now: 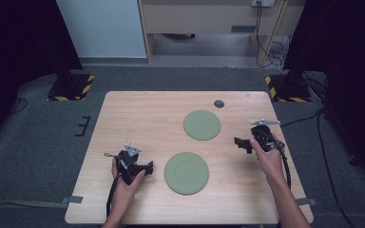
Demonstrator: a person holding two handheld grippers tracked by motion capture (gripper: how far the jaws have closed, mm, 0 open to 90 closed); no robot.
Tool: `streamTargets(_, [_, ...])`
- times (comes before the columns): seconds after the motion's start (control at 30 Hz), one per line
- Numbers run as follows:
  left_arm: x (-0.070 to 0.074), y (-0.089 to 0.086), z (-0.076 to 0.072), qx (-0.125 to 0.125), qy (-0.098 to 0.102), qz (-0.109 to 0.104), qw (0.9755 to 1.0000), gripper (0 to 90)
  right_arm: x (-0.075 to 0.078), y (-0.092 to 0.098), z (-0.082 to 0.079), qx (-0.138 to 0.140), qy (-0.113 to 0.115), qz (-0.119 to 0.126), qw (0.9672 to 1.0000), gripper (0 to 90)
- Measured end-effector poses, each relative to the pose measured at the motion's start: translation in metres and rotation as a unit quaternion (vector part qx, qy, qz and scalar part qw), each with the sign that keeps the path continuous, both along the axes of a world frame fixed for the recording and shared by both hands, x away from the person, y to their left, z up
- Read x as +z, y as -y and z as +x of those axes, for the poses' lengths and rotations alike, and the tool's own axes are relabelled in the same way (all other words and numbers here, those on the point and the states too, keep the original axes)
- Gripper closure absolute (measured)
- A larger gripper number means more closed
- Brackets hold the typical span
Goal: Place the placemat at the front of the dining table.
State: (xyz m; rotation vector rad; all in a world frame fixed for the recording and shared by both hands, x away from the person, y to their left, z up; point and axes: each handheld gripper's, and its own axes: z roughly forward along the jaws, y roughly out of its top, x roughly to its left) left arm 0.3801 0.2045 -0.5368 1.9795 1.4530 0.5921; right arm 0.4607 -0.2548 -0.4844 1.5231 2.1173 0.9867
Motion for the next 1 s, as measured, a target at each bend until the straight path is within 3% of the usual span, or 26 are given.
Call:
streamTargets(0.77, [0.000,0.000,0.000,0.002,0.001,0.001,1.0000,0.0,-0.022,-0.004,-0.021,0.020,-0.008,0.002,0.9998,7.8])
streamTargets(0.87, [0.000,0.001,0.000,0.002,0.001,0.001,1.0000,0.0,-0.024,-0.004,-0.023,0.023,-0.006,-0.013,0.9996,7.6])
streamTargets(1.0, [0.000,0.001,-0.001,0.003,0.001,0.001,1.0000,0.0,-0.023,-0.004,-0.026,0.027,-0.005,-0.009,0.9996,7.6])
